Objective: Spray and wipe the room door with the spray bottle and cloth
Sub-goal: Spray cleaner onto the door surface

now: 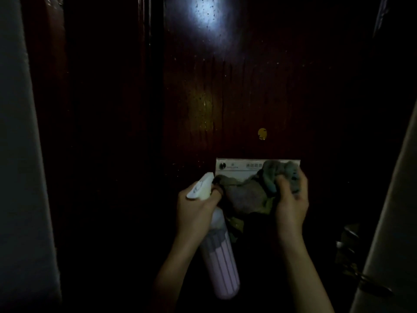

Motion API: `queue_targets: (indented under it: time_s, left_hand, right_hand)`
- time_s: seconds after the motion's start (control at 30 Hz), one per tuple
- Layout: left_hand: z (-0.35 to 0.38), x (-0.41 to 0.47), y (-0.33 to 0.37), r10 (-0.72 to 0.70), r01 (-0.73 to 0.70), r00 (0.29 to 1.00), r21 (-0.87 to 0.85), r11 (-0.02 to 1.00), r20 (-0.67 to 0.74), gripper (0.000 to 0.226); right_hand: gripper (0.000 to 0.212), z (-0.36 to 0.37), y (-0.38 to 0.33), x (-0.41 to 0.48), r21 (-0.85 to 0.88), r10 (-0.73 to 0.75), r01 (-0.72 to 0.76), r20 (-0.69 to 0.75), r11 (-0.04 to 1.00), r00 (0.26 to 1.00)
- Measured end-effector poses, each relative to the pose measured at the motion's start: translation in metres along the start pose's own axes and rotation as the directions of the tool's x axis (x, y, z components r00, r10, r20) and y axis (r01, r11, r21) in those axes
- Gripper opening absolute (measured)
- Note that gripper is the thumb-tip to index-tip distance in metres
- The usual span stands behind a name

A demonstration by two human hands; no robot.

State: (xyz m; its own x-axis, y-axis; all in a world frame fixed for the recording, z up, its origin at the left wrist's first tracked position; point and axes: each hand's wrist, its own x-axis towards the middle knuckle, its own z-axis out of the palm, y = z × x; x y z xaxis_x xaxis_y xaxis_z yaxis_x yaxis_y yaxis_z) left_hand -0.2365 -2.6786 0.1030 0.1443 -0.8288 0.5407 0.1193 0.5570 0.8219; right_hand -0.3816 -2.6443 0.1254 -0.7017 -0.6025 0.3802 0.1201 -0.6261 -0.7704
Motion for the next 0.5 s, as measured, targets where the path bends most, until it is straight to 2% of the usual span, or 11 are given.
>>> queue_targets:
  time_s: [0.03, 0.1, 0.17, 0.23, 0.3, 0.33, 0.4, 0.5]
  left_hand:
    - [0.004, 0.003, 0.005, 0.018, -0.018, 1.0, -0.008, 1.0, 0.004, 0.041]
    - [0.012, 0.008, 0.015, 0.037, -0.036, 0.999, -0.05, 0.998, 0.025, 0.041]
    - [0.018, 0.01, 0.022, 0.043, -0.039, 0.999, -0.107, 0.993, 0.029, 0.04]
    - [0.02, 0.011, 0.027, 0.05, -0.044, 0.998, -0.131, 0.99, 0.039, 0.039]
    - [0.02, 0.009, 0.028, 0.071, -0.065, 0.996, -0.109, 0.992, 0.05, 0.037]
    - [0.019, 0.007, 0.028, 0.084, -0.079, 0.995, -0.078, 0.994, 0.058, 0.036]
    - [0.015, 0.004, 0.027, 0.116, -0.114, 0.989, -0.02, 0.993, 0.092, 0.033]
    - [0.01, 0.004, 0.03, 0.108, -0.111, 0.974, 0.004, 0.994, 0.2, 0.032]
  right_hand:
    - [0.037, -0.005, 0.004, -0.002, -0.073, -0.023, 0.028, 0.067, 0.997, 0.997]
    - [0.038, -0.01, 0.012, -0.012, -0.097, 0.024, 0.004, 0.285, 0.995, 0.958]
    - [0.053, -0.009, 0.019, -0.021, -0.096, 0.082, -0.041, 0.481, 0.995, 0.873]
    - [0.073, -0.007, 0.022, -0.022, -0.08, 0.099, -0.065, 0.584, 0.995, 0.806]
    - [0.093, -0.002, 0.017, -0.023, -0.081, 0.104, -0.069, 0.621, 0.994, 0.777]
    - [0.097, 0.001, 0.015, -0.025, -0.084, 0.113, -0.077, 0.624, 0.993, 0.774]
    - [0.087, 0.004, 0.014, -0.028, -0.066, 0.121, -0.101, 0.577, 0.993, 0.808]
    - [0.056, 0.007, 0.017, -0.035, 0.029, 0.179, -0.218, 0.47, 0.975, 0.864]
